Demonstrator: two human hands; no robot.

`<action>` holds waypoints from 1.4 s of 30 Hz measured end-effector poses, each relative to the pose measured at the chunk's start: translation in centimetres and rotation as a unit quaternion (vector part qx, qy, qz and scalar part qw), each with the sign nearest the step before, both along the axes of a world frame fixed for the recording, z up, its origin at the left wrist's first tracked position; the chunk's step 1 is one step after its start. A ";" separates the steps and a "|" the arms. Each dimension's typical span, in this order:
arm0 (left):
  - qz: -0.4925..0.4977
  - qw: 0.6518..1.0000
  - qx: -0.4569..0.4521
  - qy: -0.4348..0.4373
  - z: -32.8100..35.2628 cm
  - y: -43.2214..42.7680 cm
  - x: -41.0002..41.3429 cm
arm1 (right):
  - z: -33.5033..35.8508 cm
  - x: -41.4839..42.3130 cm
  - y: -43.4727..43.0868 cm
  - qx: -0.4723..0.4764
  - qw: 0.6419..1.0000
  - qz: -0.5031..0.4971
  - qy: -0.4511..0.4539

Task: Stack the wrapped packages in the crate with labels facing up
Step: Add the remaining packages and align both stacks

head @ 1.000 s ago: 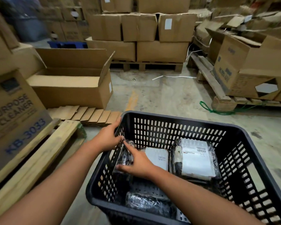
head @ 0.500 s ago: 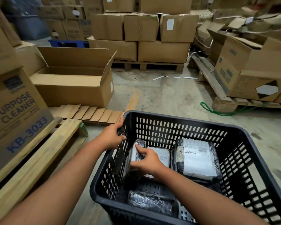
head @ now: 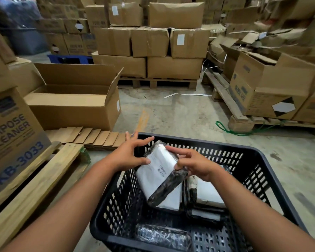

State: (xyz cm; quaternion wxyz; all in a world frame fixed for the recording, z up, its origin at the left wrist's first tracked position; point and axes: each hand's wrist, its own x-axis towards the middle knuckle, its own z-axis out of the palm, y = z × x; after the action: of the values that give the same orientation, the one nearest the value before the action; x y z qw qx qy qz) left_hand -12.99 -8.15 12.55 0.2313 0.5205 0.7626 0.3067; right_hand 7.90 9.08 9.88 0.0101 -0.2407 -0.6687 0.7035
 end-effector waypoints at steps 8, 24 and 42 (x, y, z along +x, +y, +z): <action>-0.130 0.967 0.038 -0.217 1.4 2.5 2.9 | 4.1 3.8 4.2 -0.057 0.993 0.017 0.101; 0.028 0.955 0.068 -0.286 -5.3 2.1 3.1 | 2.4 2.6 0.2 0.301 0.950 0.030 -0.080; -0.007 0.980 -0.197 -0.014 -11.9 2.8 4.6 | -6.2 -0.5 -3.9 0.426 0.867 0.054 -0.252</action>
State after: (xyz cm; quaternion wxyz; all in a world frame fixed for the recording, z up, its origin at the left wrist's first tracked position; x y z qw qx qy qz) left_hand -8.40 -5.35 0.64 0.3420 0.4655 0.8012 0.1563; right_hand 7.45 5.14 3.72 -0.0952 -0.3455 -0.8952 0.2650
